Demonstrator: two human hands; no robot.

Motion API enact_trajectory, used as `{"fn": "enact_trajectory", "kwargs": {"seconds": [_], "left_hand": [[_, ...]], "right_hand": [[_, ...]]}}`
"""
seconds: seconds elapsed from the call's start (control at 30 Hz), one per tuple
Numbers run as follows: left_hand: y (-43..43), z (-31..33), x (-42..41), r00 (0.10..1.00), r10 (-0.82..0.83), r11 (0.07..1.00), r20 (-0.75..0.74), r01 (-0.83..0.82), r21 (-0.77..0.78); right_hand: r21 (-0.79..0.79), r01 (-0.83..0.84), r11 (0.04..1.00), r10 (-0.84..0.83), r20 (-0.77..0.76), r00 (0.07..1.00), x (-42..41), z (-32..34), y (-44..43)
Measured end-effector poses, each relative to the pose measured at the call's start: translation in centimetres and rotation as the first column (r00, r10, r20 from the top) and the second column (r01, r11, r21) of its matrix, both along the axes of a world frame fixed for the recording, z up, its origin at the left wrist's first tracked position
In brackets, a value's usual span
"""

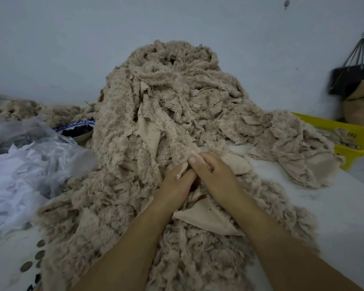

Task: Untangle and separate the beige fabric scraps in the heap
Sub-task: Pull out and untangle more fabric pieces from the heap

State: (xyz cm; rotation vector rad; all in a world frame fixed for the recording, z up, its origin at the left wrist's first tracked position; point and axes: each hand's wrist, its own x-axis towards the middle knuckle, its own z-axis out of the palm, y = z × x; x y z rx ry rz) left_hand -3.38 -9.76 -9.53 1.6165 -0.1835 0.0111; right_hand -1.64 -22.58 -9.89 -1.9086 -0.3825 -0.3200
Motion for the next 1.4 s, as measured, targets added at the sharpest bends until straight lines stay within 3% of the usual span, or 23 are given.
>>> {"fn": "enact_trajectory", "kwargs": {"seconds": [0.17, 0.23, 0.3, 0.4, 0.53, 0.6, 0.7, 0.77, 0.87, 0.97, 1.03, 1.13, 1.23, 1.3, 1.4], "left_hand": [[0.2, 0.2, 0.2, 0.978, 0.081, 0.996, -0.194, -0.084, -0.005], [0.4, 0.1, 0.5, 0.959, 0.126, 0.973, -0.254, -0.169, -0.157], [0.8, 0.2, 0.8, 0.953, 0.064, 0.901, -0.296, -0.183, -0.394], [1.8, 0.1, 1.6, 0.958, -0.055, 0.712, -0.281, -0.159, -0.684], [3.0, 0.3, 2.1, 0.953, -0.073, 0.576, -0.295, -0.201, -0.792], [3.3, 0.4, 2.1, 0.956, -0.069, 0.533, -0.285, -0.206, -0.821], [3.2, 0.5, 1.9, 0.952, -0.103, 0.486, -0.288, -0.204, -0.850], [3.4, 0.6, 1.9, 0.957, -0.118, 0.459, -0.266, -0.185, -0.869], [3.7, 0.6, 2.0, 0.966, -0.080, 0.428, -0.248, -0.191, -0.883], [3.9, 0.7, 2.1, 0.968, -0.063, 0.433, -0.242, -0.192, -0.881], [4.0, 0.8, 2.1, 0.968, -0.076, 0.448, -0.241, -0.183, -0.875], [3.8, 1.0, 2.2, 0.977, -0.072, 0.431, -0.203, -0.153, -0.890], [3.8, 1.0, 2.5, 0.987, 0.004, 0.460, -0.163, -0.146, -0.876], [3.6, 1.1, 2.4, 0.993, 0.043, 0.571, -0.111, -0.116, -0.813], [2.5, 1.3, 1.5, 0.995, 0.079, 0.817, -0.063, -0.101, -0.567]], "right_hand": [[0.213, 0.148, 0.966, -0.143, -0.035, 0.989, 0.4, -0.4, 0.0], [0.369, 0.249, 0.896, -0.210, -0.142, 0.967, 0.9, -0.1, -0.4], [0.507, 0.323, 0.799, -0.234, -0.232, 0.944, 1.6, 0.4, -1.4], [0.517, 0.341, 0.785, -0.254, -0.232, 0.939, 2.2, 0.4, -2.0], [0.606, 0.413, 0.680, -0.328, -0.253, 0.910, 2.4, 0.4, -3.0], [0.578, 0.431, 0.692, -0.291, -0.323, 0.900, 2.5, 0.5, -3.6], [0.399, 0.333, 0.854, -0.174, -0.385, 0.906, 2.0, 0.4, -2.6], [0.291, 0.180, 0.940, -0.099, -0.274, 0.957, 1.2, 0.4, -1.6], [0.092, -0.080, 0.993, 0.094, -0.155, 0.984, -0.5, 1.0, -0.6], [-0.185, -0.256, 0.949, 0.219, -0.197, 0.956, -0.9, 0.9, -0.1], [-0.228, -0.297, 0.927, 0.258, -0.187, 0.948, -0.9, 0.7, -0.1], [0.022, -0.225, 0.974, 0.224, -0.241, 0.944, -1.1, 1.4, -0.7], [0.419, -0.155, 0.895, 0.312, -0.339, 0.888, -1.1, 2.2, -1.2], [0.523, -0.120, 0.844, 0.336, -0.340, 0.878, -1.0, 2.5, -1.1], [0.523, -0.046, 0.851, 0.265, -0.352, 0.898, -0.7, 2.5, -0.8]]}}
